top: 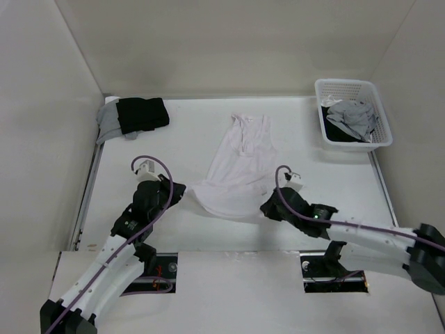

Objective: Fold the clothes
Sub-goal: Flatten the tank top out

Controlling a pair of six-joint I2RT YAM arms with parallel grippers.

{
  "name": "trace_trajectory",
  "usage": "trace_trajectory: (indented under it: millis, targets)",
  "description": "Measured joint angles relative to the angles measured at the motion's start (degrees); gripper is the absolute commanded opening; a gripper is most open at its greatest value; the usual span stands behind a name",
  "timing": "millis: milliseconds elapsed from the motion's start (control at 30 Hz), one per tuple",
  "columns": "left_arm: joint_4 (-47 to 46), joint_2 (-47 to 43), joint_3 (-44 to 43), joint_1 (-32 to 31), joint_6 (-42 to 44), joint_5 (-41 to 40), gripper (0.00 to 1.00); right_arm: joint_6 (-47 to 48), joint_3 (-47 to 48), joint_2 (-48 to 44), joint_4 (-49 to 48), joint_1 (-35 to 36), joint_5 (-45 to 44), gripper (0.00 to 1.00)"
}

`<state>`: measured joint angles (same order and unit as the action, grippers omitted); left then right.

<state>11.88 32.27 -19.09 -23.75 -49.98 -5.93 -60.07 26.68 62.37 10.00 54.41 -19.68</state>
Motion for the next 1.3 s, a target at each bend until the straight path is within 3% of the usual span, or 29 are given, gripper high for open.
trace_trajectory:
  millis: [133,267,533,733,833,1000,1067,1167,1300]
  targets:
    - [1.38,-1.20,-5.57,0.07,0.59,-0.37,0.05,1.68,5.33,-15.96,8.83,3.76,-4.20,0.01]
    - [1.11,-3.82,-18.36,0.02,2.36,-2.58,0.05,5.64,21.33,-24.00,18.45,10.51,-11.61,0.01]
    - [-4.94,-5.79,-40.39,0.13,6.78,-7.67,0.05,19.63,55.28,-19.71,26.84,27.54,-31.17,0.00]
    - [-7.67,-4.70,-44.72,1.81,8.81,-9.68,0.05,34.01,61.02,-14.99,22.14,27.69,-35.80,0.01]
    - [-11.06,-1.05,-43.12,3.04,9.27,-11.47,0.05,40.17,60.94,-11.69,17.53,18.80,-31.30,0.01]
    - [-17.42,14.84,-39.47,4.39,8.68,-13.03,0.03,38.58,60.92,-0.26,13.05,-11.50,-9.11,0.00]
    - [-19.12,23.04,-39.50,5.81,8.28,-12.94,0.02,37.05,60.94,6.58,10.32,-19.04,-1.99,0.00]
    - [-18.78,36.63,-42.18,9.14,6.93,-12.63,0.01,35.69,65.16,19.63,10.38,-24.41,5.38,0.00]
    - [-16.11,50.66,-54.60,12.72,5.66,-9.64,0.01,35.26,86.66,38.38,17.16,-27.63,12.33,0.00]
